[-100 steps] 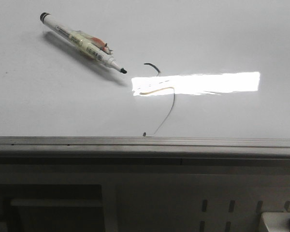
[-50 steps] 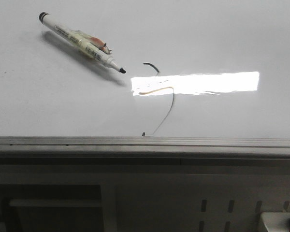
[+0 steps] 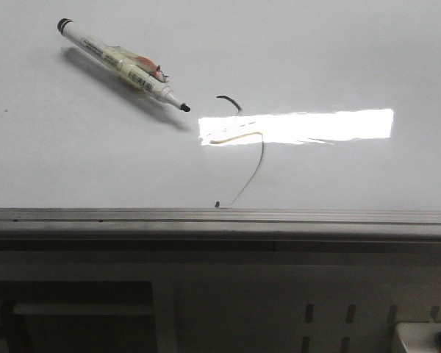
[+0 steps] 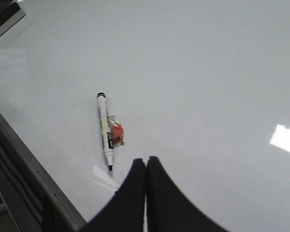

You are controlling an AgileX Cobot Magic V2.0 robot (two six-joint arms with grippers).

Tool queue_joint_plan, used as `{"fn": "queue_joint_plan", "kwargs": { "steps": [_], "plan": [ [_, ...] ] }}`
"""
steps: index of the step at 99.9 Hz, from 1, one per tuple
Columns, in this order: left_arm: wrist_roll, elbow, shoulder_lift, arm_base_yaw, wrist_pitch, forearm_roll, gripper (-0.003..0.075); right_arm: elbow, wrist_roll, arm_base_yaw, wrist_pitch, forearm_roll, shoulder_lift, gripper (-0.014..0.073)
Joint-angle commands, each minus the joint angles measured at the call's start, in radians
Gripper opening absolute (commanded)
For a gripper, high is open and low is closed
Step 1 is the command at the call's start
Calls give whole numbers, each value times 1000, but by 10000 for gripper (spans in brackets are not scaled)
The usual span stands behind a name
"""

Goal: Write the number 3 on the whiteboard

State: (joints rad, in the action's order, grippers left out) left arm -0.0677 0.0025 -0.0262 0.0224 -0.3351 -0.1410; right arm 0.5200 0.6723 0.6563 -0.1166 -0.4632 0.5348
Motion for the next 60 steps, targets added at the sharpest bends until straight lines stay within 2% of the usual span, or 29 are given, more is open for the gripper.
{"fn": "queue_joint_plan", "kwargs": {
  "steps": [1, 18, 28, 33, 39, 40, 42, 49, 55, 60],
  "plan": [
    [9, 36, -9, 2, 73, -13, -20, 27, 0, -7, 78, -3, 0, -64],
    [9, 36, -9, 2, 73, -13, -20, 8, 0, -7, 77, -5, -1, -64],
    [9, 36, -9, 2, 73, -13, -20, -53, -7, -24, 165, -3, -7, -64],
    [9, 36, -9, 2, 73, -13, -20, -94, -88, -44, 205, 35, -12, -64],
    [9, 36, -9, 2, 73, -13, -20, -162, -303, -96, 241, 161, -18, -64],
    [9, 36, -9, 2, 73, -13, -20, -162, -303, -104, 241, 177, -18, -64],
    [9, 36, -9, 2, 73, -13, -20, -188, -390, -139, 243, 239, -22, -64],
    [9, 36, -9, 2, 73, -13, -20, -249, -563, -239, 221, 362, -42, -64],
    [9, 36, -9, 2, 73, -13, -20, -297, -637, -317, 200, 424, -68, -64],
    [9, 36, -9, 2, 73, -13, -20, -341, -642, -380, 193, 451, -100, -64]
  ]
}}
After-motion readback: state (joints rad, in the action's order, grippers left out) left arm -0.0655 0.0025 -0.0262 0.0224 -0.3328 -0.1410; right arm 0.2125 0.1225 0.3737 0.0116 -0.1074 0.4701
